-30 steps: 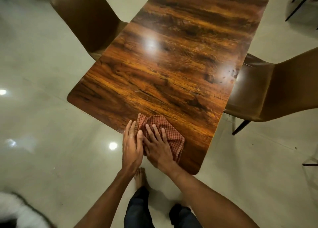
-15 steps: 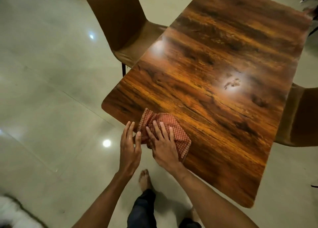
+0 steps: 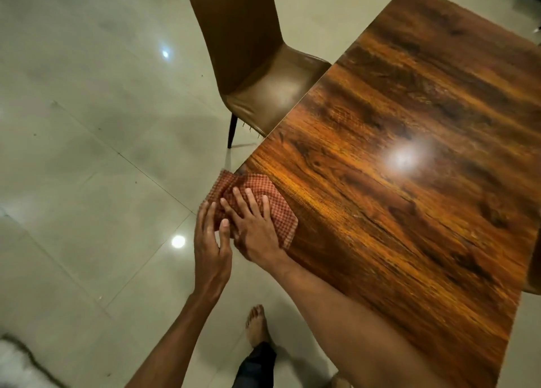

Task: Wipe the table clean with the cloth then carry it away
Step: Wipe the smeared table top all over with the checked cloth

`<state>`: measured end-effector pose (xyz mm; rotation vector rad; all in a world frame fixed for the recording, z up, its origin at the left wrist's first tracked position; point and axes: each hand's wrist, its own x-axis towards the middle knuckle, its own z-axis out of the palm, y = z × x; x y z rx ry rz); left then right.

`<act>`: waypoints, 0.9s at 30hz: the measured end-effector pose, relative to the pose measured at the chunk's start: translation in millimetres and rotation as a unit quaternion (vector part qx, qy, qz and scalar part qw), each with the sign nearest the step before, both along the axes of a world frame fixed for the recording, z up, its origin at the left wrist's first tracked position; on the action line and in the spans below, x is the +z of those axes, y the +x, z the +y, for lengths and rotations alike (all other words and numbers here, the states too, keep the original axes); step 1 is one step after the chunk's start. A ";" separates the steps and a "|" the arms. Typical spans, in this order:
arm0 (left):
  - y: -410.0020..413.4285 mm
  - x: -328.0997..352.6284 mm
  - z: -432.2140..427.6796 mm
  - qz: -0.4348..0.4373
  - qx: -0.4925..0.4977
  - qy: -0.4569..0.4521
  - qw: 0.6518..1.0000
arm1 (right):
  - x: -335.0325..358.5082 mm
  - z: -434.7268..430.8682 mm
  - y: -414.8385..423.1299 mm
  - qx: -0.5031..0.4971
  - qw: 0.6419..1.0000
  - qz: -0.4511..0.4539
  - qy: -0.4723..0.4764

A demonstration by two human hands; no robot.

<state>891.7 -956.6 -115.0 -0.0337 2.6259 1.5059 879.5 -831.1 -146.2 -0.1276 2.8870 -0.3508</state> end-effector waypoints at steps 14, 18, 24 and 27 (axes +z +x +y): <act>-24.5 28.4 77.0 0.021 -0.083 -0.007 0.996 | -4.5 91.7 33.3 -0.122 0.991 0.011 -0.047; -12.5 28.0 128.4 0.010 -0.138 -0.011 0.990 | -12.2 177.4 109.7 -0.308 0.951 0.002 -0.001; 20.3 21.5 222.1 -0.016 -0.280 -0.036 0.959 | -15.6 237.3 173.9 -0.518 0.855 -0.012 0.010; 30.2 20.3 257.6 -0.005 -0.326 -0.062 0.943 | -18.7 211.3 145.9 -0.449 0.893 0.030 -0.016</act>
